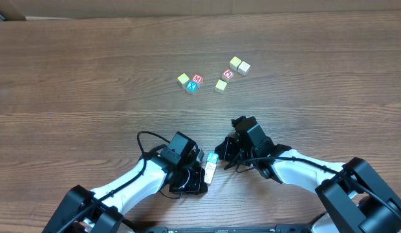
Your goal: Flip 5 blocks
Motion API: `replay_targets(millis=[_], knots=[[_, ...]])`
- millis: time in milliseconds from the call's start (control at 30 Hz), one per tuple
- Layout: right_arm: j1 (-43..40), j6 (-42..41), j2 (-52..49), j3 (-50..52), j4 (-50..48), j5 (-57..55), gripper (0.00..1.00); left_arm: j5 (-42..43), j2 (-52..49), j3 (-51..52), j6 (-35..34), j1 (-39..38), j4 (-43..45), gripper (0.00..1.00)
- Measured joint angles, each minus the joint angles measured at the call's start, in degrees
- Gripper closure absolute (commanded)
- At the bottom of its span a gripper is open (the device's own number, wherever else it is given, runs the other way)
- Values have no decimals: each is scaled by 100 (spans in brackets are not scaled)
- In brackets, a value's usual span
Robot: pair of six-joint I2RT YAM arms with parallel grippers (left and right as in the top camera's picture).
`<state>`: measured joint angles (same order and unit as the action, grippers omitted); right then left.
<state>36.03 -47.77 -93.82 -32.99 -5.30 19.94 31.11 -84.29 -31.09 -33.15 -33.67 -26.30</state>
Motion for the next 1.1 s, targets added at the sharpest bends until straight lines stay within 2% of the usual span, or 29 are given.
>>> replay_targets(millis=[1100], knots=[[0, -2, 0, -11, -2, -83, 96, 48, 0, 42, -461, -11, 190, 96]])
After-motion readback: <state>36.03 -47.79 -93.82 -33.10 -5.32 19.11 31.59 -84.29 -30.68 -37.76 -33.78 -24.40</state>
